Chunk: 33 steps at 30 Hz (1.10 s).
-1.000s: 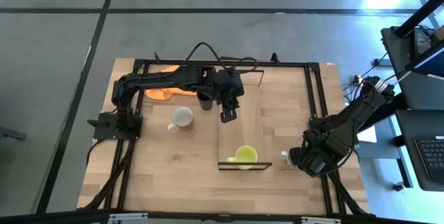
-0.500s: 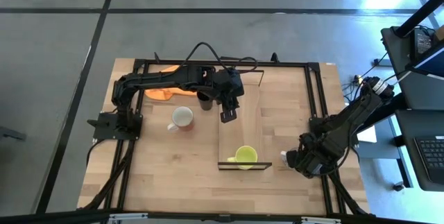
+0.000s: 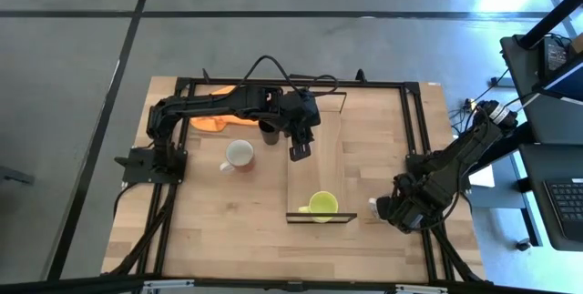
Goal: Stack small to large cups/mugs on shelf
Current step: Put the blue patterned mug on the shelf
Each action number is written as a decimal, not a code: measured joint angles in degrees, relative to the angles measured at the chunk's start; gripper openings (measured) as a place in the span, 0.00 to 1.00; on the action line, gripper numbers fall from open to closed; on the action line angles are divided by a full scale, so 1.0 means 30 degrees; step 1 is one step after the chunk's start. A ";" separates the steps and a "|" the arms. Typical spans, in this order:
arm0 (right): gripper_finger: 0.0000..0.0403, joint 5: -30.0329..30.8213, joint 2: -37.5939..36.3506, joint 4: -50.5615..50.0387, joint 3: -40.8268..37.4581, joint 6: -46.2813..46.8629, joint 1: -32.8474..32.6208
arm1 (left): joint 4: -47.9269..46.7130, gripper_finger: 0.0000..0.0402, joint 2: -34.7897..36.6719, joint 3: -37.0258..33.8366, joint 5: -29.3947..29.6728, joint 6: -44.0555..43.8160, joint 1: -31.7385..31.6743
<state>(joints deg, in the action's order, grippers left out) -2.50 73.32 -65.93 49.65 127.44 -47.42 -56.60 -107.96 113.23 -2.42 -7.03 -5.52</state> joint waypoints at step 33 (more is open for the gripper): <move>0.05 0.2874 -0.3964 -0.1678 0.0013 -0.7159 0.5114 | -0.2034 0.15 0.0000 0.0000 0.1578 -0.0612 0.0461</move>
<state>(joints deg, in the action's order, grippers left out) 6.12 61.43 -70.97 49.69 105.96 -32.08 -62.70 -107.96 113.23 2.32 -8.86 -4.13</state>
